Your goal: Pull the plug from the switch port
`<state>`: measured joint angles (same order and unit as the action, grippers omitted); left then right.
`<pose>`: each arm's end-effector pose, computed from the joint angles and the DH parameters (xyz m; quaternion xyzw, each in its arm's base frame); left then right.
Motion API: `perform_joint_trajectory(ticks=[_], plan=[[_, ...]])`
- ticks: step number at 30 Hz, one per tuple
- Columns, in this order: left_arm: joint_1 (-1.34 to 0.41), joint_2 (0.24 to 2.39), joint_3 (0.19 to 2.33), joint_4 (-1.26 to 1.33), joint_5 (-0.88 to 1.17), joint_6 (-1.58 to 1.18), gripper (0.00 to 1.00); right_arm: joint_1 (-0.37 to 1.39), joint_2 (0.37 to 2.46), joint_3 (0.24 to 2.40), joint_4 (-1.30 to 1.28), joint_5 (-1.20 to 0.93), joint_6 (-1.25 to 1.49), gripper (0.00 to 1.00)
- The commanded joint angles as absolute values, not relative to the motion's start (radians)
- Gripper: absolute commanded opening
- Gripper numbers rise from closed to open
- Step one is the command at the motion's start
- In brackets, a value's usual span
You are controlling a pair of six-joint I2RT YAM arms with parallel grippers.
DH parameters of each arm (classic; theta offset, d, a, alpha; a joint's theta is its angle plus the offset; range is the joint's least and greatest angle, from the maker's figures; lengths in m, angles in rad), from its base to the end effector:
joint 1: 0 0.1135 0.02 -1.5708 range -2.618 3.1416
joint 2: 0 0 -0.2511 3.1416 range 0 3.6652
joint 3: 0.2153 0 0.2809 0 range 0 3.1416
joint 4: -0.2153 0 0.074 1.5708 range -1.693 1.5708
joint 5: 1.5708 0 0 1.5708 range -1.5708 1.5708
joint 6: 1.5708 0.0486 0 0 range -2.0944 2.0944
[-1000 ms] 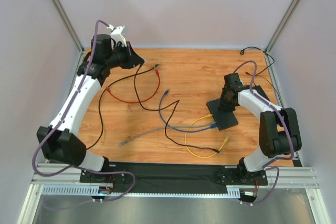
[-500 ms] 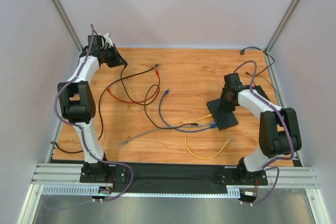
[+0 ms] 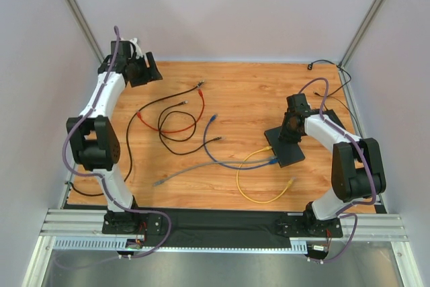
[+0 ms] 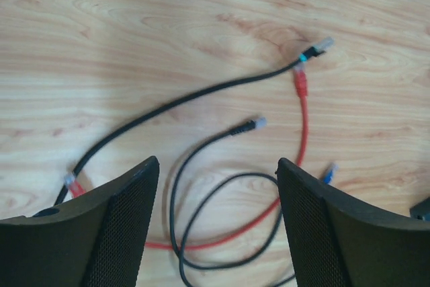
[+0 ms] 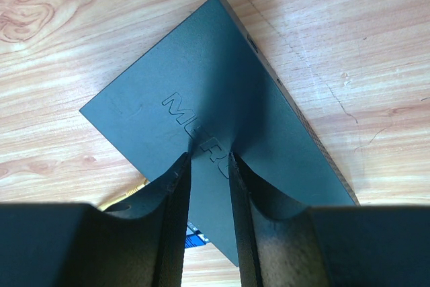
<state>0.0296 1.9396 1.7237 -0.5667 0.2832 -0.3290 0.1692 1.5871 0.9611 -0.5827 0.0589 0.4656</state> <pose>0.4772 0.0005 0.2625 -0.1097 0.9091 -0.1855 0.3564 0.3209 0.0519 0.1378 0.1504 0.9717 0.0287 0.1800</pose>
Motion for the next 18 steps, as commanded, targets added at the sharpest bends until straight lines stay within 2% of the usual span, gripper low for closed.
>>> perform_joint_trajectory(ticks=[1, 5, 7, 10, 13, 18], plan=[[-0.046, 1.725, 1.672, -0.575, 0.219, -0.299, 0.77, 0.172, 1.652, 0.92, -0.618, 0.067, 0.459, 0.31], [-0.185, 1.605, 1.559, -0.485, 0.361, -0.313, 0.71, 0.175, 1.658, 0.928, -0.618, 0.072, 0.459, 0.31], [-0.285, 1.6, 1.476, -0.373, 0.544, -0.34, 0.69, 0.173, 1.657, 0.93, -0.621, 0.069, 0.457, 0.31], [-0.452, 1.672, 1.474, -0.334, 0.656, -0.356, 0.66, 0.173, 1.652, 0.93, -0.623, 0.069, 0.459, 0.31], [-0.57, 1.802, 1.486, -0.214, 0.676, -0.417, 0.59, 0.173, 1.655, 0.93, -0.623, 0.057, 0.457, 0.31], [-0.676, 1.94, 1.499, -0.034, 0.713, -0.551, 0.54, 0.172, 1.64, 0.92, -0.626, 0.064, 0.457, 0.31]])
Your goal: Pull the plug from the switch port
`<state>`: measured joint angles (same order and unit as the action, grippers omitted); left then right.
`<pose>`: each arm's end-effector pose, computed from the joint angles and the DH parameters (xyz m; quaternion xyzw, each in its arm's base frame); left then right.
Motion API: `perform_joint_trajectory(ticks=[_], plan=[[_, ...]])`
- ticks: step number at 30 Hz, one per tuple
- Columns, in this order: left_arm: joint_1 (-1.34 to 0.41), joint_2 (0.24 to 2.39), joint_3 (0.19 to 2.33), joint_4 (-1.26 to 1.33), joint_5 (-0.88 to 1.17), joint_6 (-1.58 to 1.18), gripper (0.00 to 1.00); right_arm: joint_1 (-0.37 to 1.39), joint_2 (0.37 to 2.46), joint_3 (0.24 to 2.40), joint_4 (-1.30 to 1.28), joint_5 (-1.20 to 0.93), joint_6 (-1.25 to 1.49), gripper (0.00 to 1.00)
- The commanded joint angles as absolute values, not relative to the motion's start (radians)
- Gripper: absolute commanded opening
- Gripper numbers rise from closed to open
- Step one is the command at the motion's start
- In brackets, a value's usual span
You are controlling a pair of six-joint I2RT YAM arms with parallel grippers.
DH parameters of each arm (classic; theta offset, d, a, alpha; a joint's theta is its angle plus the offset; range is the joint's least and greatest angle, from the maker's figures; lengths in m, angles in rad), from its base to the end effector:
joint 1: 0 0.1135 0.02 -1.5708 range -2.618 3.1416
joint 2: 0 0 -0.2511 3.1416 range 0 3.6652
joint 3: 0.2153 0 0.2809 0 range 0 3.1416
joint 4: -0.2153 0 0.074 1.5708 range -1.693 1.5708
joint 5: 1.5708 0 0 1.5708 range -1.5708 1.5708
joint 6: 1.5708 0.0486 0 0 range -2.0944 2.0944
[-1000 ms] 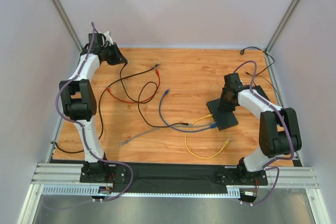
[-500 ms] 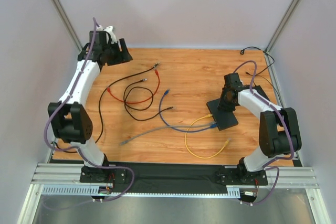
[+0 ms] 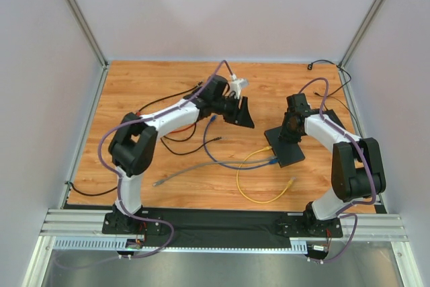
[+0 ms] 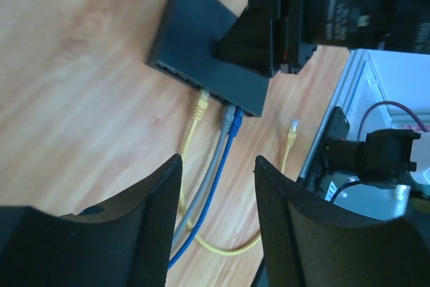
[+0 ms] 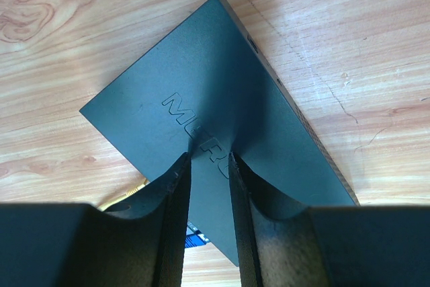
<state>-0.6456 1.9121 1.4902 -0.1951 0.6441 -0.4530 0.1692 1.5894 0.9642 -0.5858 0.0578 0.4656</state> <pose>0.3587 -0.3067 0.2272 0.2256 0.8249 -0.4672 0.2246 0.3213 0.0520 0.1379 0.1503 0.9719 0.0288 0.1788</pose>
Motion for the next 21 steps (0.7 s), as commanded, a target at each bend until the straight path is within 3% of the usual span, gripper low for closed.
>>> perform_joint_trajectory(ticks=[1, 7, 21], plan=[[-0.705, 1.98, 1.505, -0.006, 0.718, -0.578, 0.54, 0.172, 1.638, 0.919, -0.626, 0.066, 0.457, 0.31], [-0.765, 2.097, 1.516, 0.132, 0.77, -0.689, 0.49, 0.172, 1.637, 0.913, -0.62, 0.058, 0.456, 0.31], [-0.788, 2.233, 1.505, 0.164, 0.735, -0.707, 0.49, 0.172, 1.628, 0.911, -0.615, 0.055, 0.456, 0.31]])
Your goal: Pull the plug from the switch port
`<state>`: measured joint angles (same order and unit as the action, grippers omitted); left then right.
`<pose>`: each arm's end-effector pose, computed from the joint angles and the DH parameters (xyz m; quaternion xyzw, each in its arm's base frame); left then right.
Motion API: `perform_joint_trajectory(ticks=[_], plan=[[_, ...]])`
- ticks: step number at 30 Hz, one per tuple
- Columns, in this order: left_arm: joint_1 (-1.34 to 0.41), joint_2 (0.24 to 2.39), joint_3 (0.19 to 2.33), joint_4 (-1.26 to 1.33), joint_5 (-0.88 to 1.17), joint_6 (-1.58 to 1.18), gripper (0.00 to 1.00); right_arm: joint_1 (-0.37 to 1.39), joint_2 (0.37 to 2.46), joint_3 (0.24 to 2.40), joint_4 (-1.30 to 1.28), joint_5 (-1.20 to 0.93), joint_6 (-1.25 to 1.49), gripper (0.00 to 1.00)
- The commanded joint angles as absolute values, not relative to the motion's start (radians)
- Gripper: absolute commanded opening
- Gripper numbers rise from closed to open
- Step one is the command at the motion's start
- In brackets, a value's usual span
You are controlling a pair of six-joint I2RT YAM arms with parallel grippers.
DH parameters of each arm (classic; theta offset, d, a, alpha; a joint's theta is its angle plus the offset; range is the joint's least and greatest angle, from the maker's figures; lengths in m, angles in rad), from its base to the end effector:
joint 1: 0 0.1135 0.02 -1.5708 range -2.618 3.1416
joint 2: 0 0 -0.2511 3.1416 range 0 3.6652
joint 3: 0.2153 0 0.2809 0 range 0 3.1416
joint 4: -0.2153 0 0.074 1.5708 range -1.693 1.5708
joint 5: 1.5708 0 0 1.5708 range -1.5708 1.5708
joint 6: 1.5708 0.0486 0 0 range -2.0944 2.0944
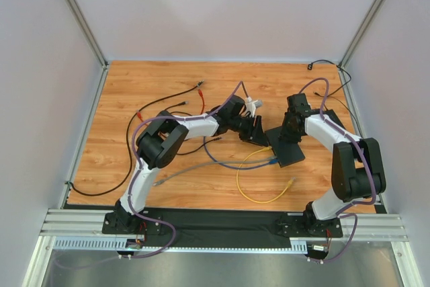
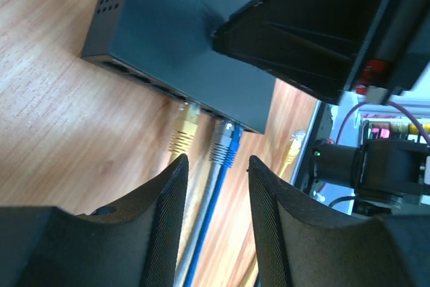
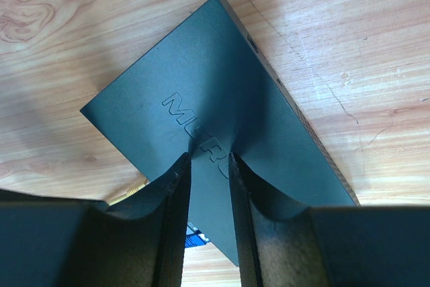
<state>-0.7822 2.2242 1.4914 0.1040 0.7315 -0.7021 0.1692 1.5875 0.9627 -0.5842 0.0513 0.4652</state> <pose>0.3360 -0.3796 0.1091 0.1955 0.8250 -0.5213 0.0969 0.3210 0.0523 0.1381 0.1496 0.9719 0.0321 0.1788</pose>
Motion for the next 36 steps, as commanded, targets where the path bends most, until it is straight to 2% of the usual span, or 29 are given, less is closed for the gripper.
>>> perform_joint_trajectory(ticks=[1, 6, 9, 15, 22, 26, 30, 36], plan=[[-0.788, 2.246, 1.506, 0.163, 0.735, -0.706, 0.48, 0.17, 1.629, 0.911, -0.614, 0.054, 0.456, 0.31], [-0.79, 2.264, 1.517, 0.169, 0.7, -0.71, 0.48, 0.172, 1.629, 0.913, -0.617, 0.054, 0.456, 0.31], [-0.795, 2.279, 1.531, 0.146, 0.661, -0.71, 0.54, 0.172, 1.626, 0.914, -0.618, 0.055, 0.456, 0.31], [-0.804, 2.335, 1.56, 0.152, 0.658, -0.73, 0.54, 0.172, 1.628, 0.916, -0.62, 0.054, 0.456, 0.31], [-0.804, 2.373, 1.557, 0.207, 0.673, -0.792, 0.45, 0.17, 1.624, 0.916, -0.623, 0.055, 0.454, 0.31], [-0.805, 2.365, 1.551, 0.192, 0.657, -0.799, 0.44, 0.172, 1.624, 0.916, -0.62, 0.055, 0.454, 0.31], [-0.815, 2.365, 1.554, 0.203, 0.644, -0.833, 0.36, 0.172, 1.626, 0.914, -0.621, 0.054, 0.456, 0.31], [-0.822, 2.368, 1.534, 0.206, 0.618, -0.868, 0.36, 0.172, 1.618, 0.914, -0.626, 0.058, 0.457, 0.31]])
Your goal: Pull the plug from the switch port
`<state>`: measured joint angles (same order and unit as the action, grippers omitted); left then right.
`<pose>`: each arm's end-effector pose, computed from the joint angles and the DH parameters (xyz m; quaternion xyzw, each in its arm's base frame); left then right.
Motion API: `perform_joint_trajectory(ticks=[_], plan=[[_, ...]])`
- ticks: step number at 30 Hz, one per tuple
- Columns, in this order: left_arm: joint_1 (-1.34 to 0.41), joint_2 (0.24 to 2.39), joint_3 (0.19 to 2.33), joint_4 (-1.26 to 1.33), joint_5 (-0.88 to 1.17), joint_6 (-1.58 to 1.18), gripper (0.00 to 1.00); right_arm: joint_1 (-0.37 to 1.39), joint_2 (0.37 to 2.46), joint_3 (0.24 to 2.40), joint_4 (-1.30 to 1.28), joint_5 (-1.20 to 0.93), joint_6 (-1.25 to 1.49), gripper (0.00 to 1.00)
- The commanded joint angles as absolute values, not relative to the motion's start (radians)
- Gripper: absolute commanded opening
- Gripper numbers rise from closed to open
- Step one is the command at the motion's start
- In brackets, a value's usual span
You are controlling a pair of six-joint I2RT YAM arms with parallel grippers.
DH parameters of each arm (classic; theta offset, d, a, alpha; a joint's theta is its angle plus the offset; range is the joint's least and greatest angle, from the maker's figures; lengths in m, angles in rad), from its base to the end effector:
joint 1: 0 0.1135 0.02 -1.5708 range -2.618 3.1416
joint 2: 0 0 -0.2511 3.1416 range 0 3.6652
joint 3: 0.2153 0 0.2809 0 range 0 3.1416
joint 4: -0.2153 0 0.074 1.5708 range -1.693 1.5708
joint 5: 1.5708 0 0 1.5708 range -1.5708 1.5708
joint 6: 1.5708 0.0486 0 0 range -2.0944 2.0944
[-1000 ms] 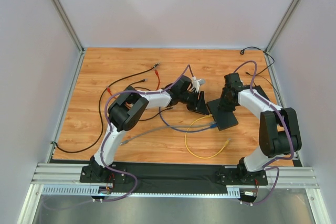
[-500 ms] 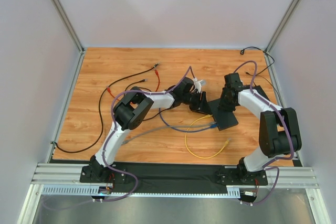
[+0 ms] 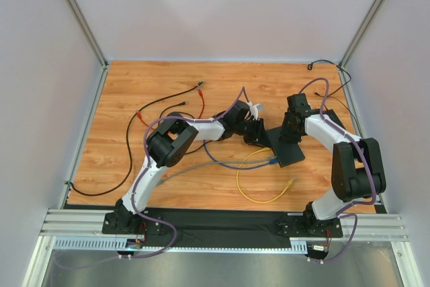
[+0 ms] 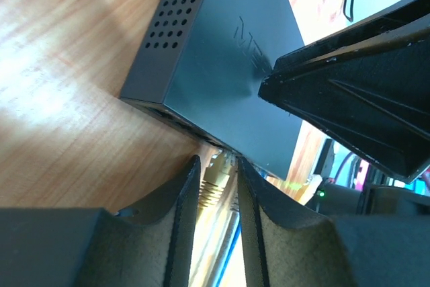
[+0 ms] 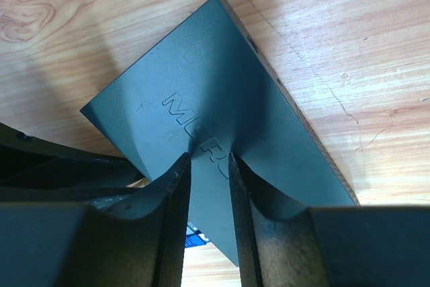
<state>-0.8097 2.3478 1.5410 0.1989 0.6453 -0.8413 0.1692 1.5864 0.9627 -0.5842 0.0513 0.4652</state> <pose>0.3388 -0.3980 0.0715 0.1335 0.8428 -0.5133 0.0913 0.3210 0.0523 0.1385 0.1496 0.9718 0.0323 0.1793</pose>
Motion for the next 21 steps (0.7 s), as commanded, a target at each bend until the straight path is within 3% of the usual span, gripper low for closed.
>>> perform_joint_trajectory(ticks=[1, 5, 11, 15, 19, 21], plan=[[-0.822, 2.372, 1.537, 0.199, 0.615, -0.873, 0.37, 0.172, 1.62, 0.916, -0.624, 0.057, 0.457, 0.31], [-0.83, 2.368, 1.545, 0.157, 0.595, -0.867, 0.39, 0.17, 1.618, 0.913, -0.623, 0.061, 0.457, 0.31], [-0.833, 2.385, 1.552, 0.124, 0.578, -0.887, 0.32, 0.173, 1.615, 0.916, -0.629, 0.064, 0.46, 0.31], [-0.835, 2.396, 1.551, 0.129, 0.581, -0.885, 0.2, 0.172, 1.612, 0.913, -0.63, 0.074, 0.46, 0.31], [-0.834, 2.404, 1.572, 0.078, 0.584, -0.856, 0.0, 0.173, 1.615, 0.916, -0.63, 0.077, 0.466, 0.31], [-0.834, 2.407, 1.575, 0.069, 0.595, -0.842, 0.0, 0.173, 1.621, 0.917, -0.63, 0.08, 0.468, 0.31]])
